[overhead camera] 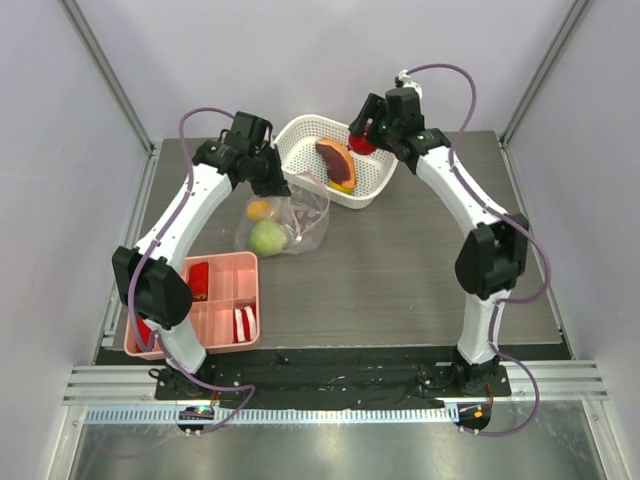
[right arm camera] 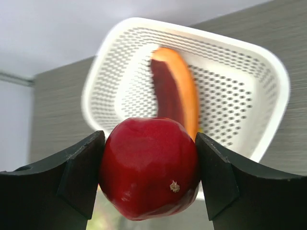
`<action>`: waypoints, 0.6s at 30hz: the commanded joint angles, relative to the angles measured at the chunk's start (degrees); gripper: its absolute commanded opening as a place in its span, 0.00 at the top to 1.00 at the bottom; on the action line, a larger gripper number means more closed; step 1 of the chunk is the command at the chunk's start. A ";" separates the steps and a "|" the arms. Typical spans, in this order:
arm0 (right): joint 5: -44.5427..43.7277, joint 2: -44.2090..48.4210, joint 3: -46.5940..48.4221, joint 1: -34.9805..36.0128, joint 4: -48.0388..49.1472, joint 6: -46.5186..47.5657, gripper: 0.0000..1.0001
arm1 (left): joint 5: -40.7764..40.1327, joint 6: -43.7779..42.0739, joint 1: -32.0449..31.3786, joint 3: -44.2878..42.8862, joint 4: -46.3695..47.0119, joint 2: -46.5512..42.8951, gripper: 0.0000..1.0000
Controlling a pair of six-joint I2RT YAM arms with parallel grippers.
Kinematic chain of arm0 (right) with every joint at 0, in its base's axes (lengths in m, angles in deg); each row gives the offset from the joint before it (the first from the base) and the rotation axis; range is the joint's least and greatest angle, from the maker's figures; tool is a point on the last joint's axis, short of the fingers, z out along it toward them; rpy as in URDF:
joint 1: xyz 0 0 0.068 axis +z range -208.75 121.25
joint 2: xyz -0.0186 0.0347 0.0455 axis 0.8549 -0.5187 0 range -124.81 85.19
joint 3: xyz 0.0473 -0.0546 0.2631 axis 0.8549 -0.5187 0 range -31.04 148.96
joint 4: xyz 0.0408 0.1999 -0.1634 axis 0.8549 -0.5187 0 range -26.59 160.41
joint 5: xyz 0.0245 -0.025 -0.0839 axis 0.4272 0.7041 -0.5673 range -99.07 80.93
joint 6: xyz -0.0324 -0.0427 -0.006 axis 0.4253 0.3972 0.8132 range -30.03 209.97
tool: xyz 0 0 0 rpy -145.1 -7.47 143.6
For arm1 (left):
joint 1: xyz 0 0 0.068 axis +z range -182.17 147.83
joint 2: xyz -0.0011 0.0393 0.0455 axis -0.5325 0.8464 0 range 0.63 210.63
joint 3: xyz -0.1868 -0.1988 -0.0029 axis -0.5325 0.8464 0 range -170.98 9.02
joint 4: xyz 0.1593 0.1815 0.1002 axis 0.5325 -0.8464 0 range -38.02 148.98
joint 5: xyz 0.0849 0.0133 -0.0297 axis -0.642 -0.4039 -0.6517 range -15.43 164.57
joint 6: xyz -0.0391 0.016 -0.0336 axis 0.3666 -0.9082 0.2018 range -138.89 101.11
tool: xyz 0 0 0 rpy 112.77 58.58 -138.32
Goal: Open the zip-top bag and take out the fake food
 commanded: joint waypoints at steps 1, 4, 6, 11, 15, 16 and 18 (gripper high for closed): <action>-4.23 -9.15 4.15 -1.63 -0.37 5.48 0.98 | 0.63 -0.09 -0.09 0.34 0.56 -3.39 1.00; -4.93 -13.55 5.74 -2.42 -0.72 6.62 0.95 | 0.80 0.17 -0.18 0.61 0.65 -4.01 1.00; -5.28 -15.83 6.45 -2.51 -0.81 8.12 0.88 | 1.33 0.35 -0.09 0.78 0.57 -4.27 1.00; -6.33 -16.72 9.00 -2.60 -2.56 9.96 0.45 | 2.91 0.79 -0.09 1.84 1.88 -5.15 1.00; -5.81 -15.06 9.00 -2.51 -4.24 11.11 0.33 | 3.17 0.62 -0.09 1.49 1.97 -4.97 1.00; -5.90 -13.83 8.57 -2.51 -4.50 10.85 0.29 | 3.61 0.62 -0.09 1.40 1.97 -4.80 1.00; -5.37 -12.77 8.47 -2.60 -6.08 10.67 0.21 | 3.88 0.62 -0.09 1.22 1.97 -4.54 1.00</action>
